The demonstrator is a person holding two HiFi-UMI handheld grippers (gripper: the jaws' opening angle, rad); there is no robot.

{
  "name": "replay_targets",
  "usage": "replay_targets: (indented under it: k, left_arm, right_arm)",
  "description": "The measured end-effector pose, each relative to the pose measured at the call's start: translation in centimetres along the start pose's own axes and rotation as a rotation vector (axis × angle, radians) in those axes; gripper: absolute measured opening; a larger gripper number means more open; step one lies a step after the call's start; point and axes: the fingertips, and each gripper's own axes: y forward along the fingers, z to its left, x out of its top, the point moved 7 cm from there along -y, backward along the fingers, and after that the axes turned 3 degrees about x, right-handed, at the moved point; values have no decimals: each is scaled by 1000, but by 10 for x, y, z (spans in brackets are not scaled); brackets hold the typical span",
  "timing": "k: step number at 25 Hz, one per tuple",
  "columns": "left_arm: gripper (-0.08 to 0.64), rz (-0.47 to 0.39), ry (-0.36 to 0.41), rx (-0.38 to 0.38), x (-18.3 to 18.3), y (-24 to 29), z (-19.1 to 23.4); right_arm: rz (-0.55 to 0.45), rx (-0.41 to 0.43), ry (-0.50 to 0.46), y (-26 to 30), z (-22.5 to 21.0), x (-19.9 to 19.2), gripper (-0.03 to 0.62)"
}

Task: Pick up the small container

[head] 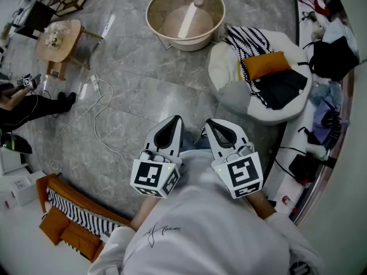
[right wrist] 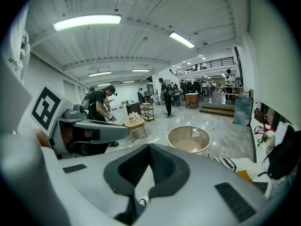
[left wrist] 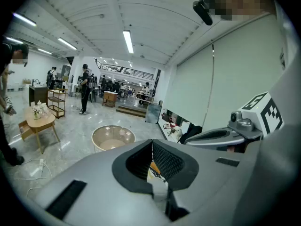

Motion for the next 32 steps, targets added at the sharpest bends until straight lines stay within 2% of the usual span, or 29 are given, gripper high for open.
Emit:
replay_targets:
  k: [7,13,18,32]
  left_arm:
    - [18,-6,33,5,1,-7,-9]
    - [18,0,28,15,1,-8,-11]
    - [18,10,29,10,3,-2,-8]
    - [18,14,24,0,33,37,40]
  right_arm:
    - [-14,11,-7,-7,2,-3,15]
    - [-63,37,51,-9,-6,-3,17]
    - [-56,40,60,-1,-11,1,17]
    - [-20,35,56,56,-28,36,17]
